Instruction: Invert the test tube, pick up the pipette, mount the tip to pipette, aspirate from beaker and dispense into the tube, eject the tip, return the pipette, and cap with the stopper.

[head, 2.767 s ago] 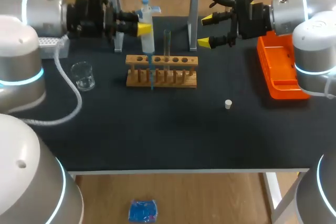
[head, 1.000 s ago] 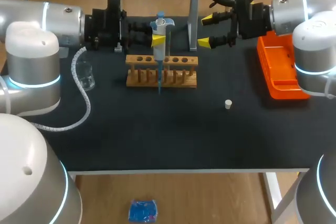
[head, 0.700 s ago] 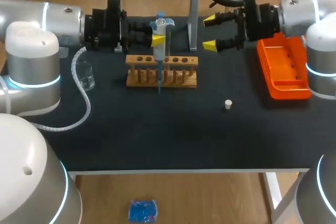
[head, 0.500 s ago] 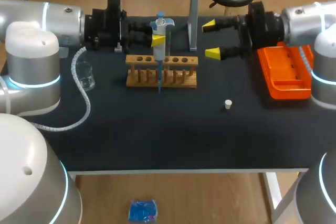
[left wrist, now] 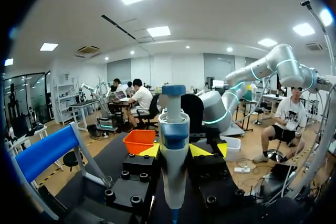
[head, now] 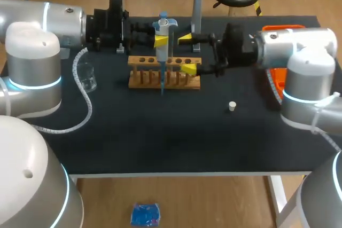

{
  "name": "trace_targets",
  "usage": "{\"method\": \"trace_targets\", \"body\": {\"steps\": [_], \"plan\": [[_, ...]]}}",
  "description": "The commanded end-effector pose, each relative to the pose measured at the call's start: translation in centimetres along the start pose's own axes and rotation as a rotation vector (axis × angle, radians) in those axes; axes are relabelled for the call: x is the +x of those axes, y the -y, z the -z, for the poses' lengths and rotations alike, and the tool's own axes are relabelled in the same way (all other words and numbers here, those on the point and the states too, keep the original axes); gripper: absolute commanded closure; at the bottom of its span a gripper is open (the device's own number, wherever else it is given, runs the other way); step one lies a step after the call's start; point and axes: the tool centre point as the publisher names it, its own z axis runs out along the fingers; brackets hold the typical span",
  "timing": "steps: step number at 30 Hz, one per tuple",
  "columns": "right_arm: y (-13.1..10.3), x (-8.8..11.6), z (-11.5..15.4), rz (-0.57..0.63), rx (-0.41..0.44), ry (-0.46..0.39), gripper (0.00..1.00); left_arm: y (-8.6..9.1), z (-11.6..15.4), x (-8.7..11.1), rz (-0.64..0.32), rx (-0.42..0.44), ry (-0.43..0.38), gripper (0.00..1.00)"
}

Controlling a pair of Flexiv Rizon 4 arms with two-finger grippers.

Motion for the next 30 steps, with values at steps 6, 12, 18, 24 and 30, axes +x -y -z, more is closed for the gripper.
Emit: {"method": "trace_targets", "body": {"steps": [6, 12, 18, 24, 30], "plan": [[0.1, -1.6, -3.8, -0.087, 0.04, -0.003, 0.0, 0.0, 0.1, 0.0, 0.0, -0.001, -0.002, 1.0], [0.4, -2.0, -4.7, -0.118, 0.057, 0.006, 0.0, 0.0, 0.1, 0.0, 0.0, -0.001, -0.002, 1.0], [0.2, -2.5, -5.0, -0.12, 0.036, 0.033, 0.0, 0.0, 0.1, 0.0, 0.0, -0.001, -0.002, 1.0], [0.4, -2.4, -5.3, -0.12, 0.027, 0.043, 0.02, 0.0, 0.1, 0.0, 0.0, -0.001, -0.002, 1.0], [0.4, -2.4, -5.6, -0.121, 0.018, 0.041, 0.14, 0.0, 0.1, 0.0, 0.0, -0.001, -0.002, 1.0]]}}
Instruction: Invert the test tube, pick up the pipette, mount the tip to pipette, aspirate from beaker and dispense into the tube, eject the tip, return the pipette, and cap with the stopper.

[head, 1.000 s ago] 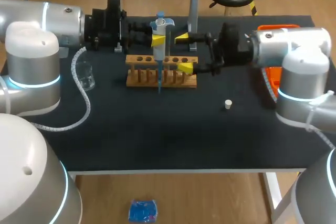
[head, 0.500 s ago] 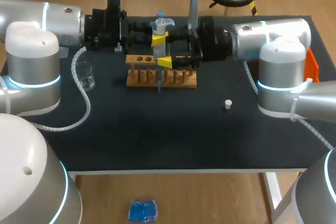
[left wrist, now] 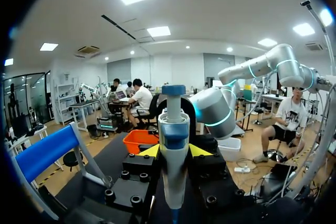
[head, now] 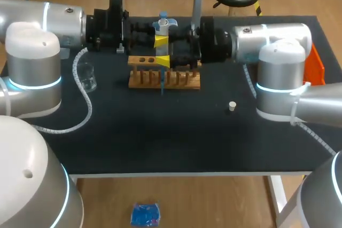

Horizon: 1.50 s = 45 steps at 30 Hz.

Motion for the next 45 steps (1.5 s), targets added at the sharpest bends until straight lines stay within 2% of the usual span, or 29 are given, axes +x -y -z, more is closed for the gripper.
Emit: {"method": "trace_targets", "body": {"steps": [1, 4, 8, 12, 15, 18, 19, 20, 23, 24, 25, 45], "plan": [[0.13, 0.05, -0.39, 0.001, -0.003, 0.002, 0.18, 0.03, 0.05, -0.04, 0.0, -0.001, -0.002, 1.0], [0.15, 0.05, -0.43, 0.001, -0.005, 0.002, 0.23, 0.03, 0.05, -0.04, 0.0, -0.001, -0.002, 1.0], [0.17, 0.06, -0.62, 0.004, -0.005, 0.002, 0.36, 0.03, 0.05, -0.04, 0.0, -0.001, -0.002, 1.0], [0.23, 0.03, -0.8, 0.005, -0.008, 0.007, 0.35, 0.03, 0.05, -0.04, 0.0, -0.001, -0.002, 1.0], [0.23, 0.05, -0.92, 0.006, -0.01, 0.005, 0.38, 0.03, 0.05, -0.04, 0.0, -0.001, -0.002, 1.0], [0.23, 0.04, -1.0, 0.006, -0.013, 0.004, 0.5, 0.03, 0.05, -0.04, 0.0, -0.001, -0.002, 1.0], [0.22, 0.02, -1.03, 0.006, -0.013, 0.004, 0.51, 0.03, 0.05, -0.04, 0.0, -0.001, -0.002, 1.0], [0.23, 0.0, -1.06, 0.006, -0.014, 0.004, 0.56, 0.03, 0.05, -0.04, 0.0, -0.001, -0.002, 1.0], [0.19, -0.05, -1.15, 0.007, -0.016, 0.003, 0.8, 0.03, 0.05, -0.04, 0.0, -0.001, -0.002, 1.0], [0.16, -0.06, -1.19, 0.009, -0.017, 0.001, 0.93, 0.03, 0.05, -0.04, 0.0, -0.001, -0.002, 1.0], [0.14, -0.05, -1.21, 0.01, -0.016, -0.001, 1.0, 0.03, 0.05, -0.04, 0.0, -0.001, -0.002, 1.0], [0.05, -0.28, -0.55, 0.015, -0.019, 0.018, 1.0, 0.03, 0.05, -0.04, 0.0, -0.001, -0.002, 1.0]]}}
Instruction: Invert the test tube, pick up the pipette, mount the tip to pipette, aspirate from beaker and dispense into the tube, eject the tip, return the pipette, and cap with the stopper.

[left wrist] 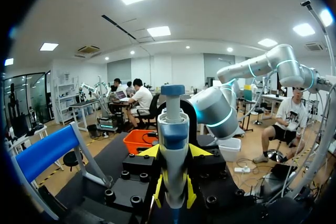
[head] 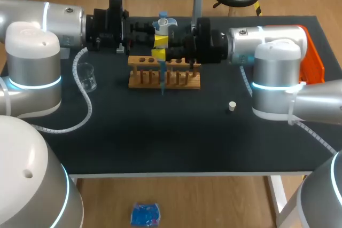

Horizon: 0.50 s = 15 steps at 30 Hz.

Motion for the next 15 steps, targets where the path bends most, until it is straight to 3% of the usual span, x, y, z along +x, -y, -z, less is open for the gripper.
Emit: {"method": "trace_targets", "body": {"steps": [1, 10, 11, 12, 15], "plan": [[-0.07, 0.05, 0.3, 0.0, -0.003, 0.009, 1.0, 0.05, 0.03, 0.08, 0.0, -0.001, -0.002, 1.0], [-0.03, 0.14, 0.24, -0.003, 0.001, 0.0, 1.0, 0.05, 0.03, 0.08, 0.0, -0.001, -0.002, 1.0], [-0.03, 0.14, 0.24, -0.002, 0.002, 0.0, 1.0, 0.05, 0.03, 0.08, 0.0, -0.001, -0.002, 0.81], [-0.03, 0.14, 0.23, -0.002, 0.002, 0.0, 1.0, 0.05, 0.03, 0.08, 0.0, -0.001, -0.002, 0.0], [-0.12, 0.09, 0.28, 0.0, 0.003, -0.001, 1.0, 0.05, 0.03, 0.08, 0.0, -0.001, -0.002, 0.0]]}}
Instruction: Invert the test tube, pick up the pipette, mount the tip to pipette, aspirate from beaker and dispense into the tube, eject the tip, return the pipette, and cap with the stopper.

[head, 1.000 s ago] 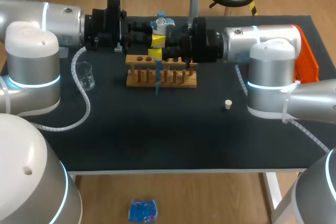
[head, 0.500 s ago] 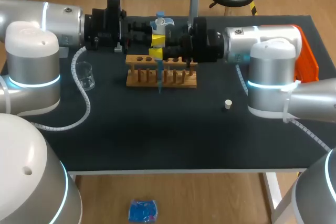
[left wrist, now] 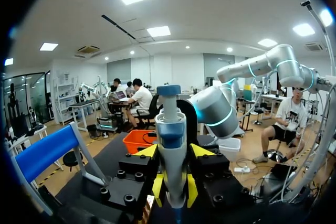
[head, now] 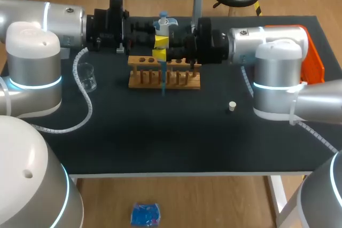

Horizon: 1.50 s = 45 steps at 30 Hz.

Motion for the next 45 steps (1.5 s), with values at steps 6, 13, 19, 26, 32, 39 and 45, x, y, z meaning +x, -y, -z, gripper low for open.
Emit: {"method": "trace_targets", "body": {"steps": [6, 13, 19, 26, 32, 39, 45], "plan": [[-0.6, -0.3, 0.9, 0.014, 0.006, -0.002, 1.0, 0.0, 0.1, 0.0, 0.0, -0.001, -0.001, 0.0], [-2.8, -1.0, 5.0, 0.063, 0.03, -0.025, 1.0, 0.0, 0.1, 0.0, 0.0, -0.001, -0.001, 0.0], [-5.3, -2.3, 11.3, 0.091, 0.04, -0.017, 1.0, 0.0, 0.1, 0.0, 0.0, -0.001, -0.001, 0.0], [-7.5, -3.9, 20.1, 0.101, 0.033, 0.003, 1.0, 0.0, 0.1, 0.0, 0.0, -0.001, -0.001, 0.0], [-8.0, -5.3, 27.5, 0.118, 0.063, 0.054, 1.0, 0.0, 0.1, 0.0, 0.0, -0.001, -0.001, 0.0], [-7.9, -6.3, 33.9, 0.138, 0.073, 0.089, 1.0, 0.0, 0.1, 0.0, 0.0, -0.001, -0.001, 0.0], [-7.1, -6.2, 37.8, 0.14, 0.065, 0.116, 1.0, 0.0, 0.1, 0.0, 0.0, -0.001, -0.001, 0.0]]}}
